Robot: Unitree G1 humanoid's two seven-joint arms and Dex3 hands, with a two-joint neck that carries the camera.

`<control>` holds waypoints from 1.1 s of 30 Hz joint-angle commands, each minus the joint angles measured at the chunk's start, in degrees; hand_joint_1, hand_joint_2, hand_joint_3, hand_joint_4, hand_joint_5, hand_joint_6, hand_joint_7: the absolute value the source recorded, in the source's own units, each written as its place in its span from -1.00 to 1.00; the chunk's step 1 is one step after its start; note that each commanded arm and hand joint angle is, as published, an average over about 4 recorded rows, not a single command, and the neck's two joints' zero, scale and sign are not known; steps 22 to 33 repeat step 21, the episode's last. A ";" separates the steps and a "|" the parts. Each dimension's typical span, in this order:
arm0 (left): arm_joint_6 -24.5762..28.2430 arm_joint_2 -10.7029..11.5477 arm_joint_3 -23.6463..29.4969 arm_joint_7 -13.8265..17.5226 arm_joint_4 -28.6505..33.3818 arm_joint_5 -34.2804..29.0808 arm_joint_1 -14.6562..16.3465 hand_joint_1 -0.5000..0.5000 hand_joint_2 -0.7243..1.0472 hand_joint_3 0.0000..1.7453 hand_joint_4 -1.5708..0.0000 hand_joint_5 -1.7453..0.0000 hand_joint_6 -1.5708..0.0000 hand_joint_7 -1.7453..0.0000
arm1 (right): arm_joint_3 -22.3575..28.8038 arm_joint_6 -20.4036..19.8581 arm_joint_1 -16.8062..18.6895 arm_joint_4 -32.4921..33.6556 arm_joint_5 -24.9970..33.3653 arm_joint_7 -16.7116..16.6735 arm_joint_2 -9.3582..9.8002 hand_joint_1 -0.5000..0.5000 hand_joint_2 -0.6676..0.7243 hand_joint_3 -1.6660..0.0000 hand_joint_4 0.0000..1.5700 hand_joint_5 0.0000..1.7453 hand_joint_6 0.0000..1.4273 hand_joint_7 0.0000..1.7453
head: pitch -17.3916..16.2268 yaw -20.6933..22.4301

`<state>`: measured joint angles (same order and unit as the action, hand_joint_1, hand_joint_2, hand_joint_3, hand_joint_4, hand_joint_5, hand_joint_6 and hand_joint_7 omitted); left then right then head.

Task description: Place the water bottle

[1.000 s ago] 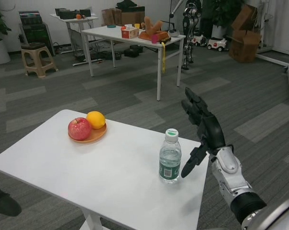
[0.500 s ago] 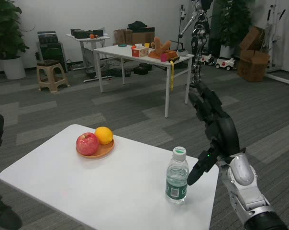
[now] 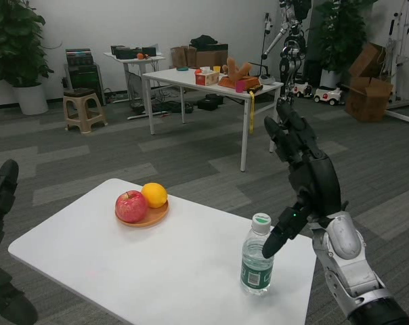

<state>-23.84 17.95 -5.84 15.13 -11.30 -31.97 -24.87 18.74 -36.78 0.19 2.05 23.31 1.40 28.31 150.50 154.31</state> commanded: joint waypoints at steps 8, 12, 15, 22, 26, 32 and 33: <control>0.55 0.70 -1.98 0.01 0.84 0.55 -2.31 -0.96 -0.97 -0.90 1.00 1.00 1.00 1.00 | -0.44 0.31 -0.90 0.85 0.51 -0.44 0.78 -0.98 0.84 1.00 -1.00 -1.00 -1.00 -1.00 | -0.67 0.15; 0.46 0.84 -1.67 -0.01 0.84 0.51 -3.19 -0.96 -1.00 -0.90 1.00 1.00 1.00 1.00 | -0.53 0.31 -0.90 0.82 0.51 -0.44 0.78 -1.00 0.82 1.00 -1.00 -1.00 -1.00 -1.00 | -0.74 0.21; 0.46 1.08 -1.50 -0.03 0.86 0.51 -3.70 -0.96 -1.00 -0.90 1.00 1.00 1.00 1.00 | -0.46 0.31 -0.87 0.76 0.51 -0.44 0.78 -1.00 0.82 1.00 -1.00 -1.00 -1.00 -1.00 | -0.72 0.23; 0.37 1.41 -1.01 -0.10 1.01 0.60 -5.16 -0.96 -0.93 -0.90 1.00 1.00 1.00 1.00 | -0.46 0.31 -0.81 0.76 0.51 -0.44 0.78 -0.97 0.82 1.00 -1.00 -1.00 -1.00 -1.00 | -0.72 0.23; 0.37 1.41 -1.01 -0.10 1.01 0.60 -5.16 -0.96 -0.93 -0.90 1.00 1.00 1.00 1.00 | -0.46 0.31 -0.81 0.76 0.51 -0.44 0.78 -0.97 0.82 1.00 -1.00 -1.00 -1.00 -1.00 | -0.72 0.23; 0.37 1.41 -1.01 -0.10 1.01 0.60 -5.16 -0.96 -0.93 -0.90 1.00 1.00 1.00 1.00 | -0.46 0.31 -0.81 0.76 0.51 -0.44 0.78 -0.97 0.82 1.00 -1.00 -1.00 -1.00 -1.00 | -0.72 0.23; 0.37 1.41 -1.01 -0.10 1.01 0.60 -5.16 -0.96 -0.93 -0.90 1.00 1.00 1.00 1.00 | -0.46 0.31 -0.81 0.76 0.51 -0.44 0.78 -0.97 0.82 1.00 -1.00 -1.00 -1.00 -1.00 | -0.72 0.23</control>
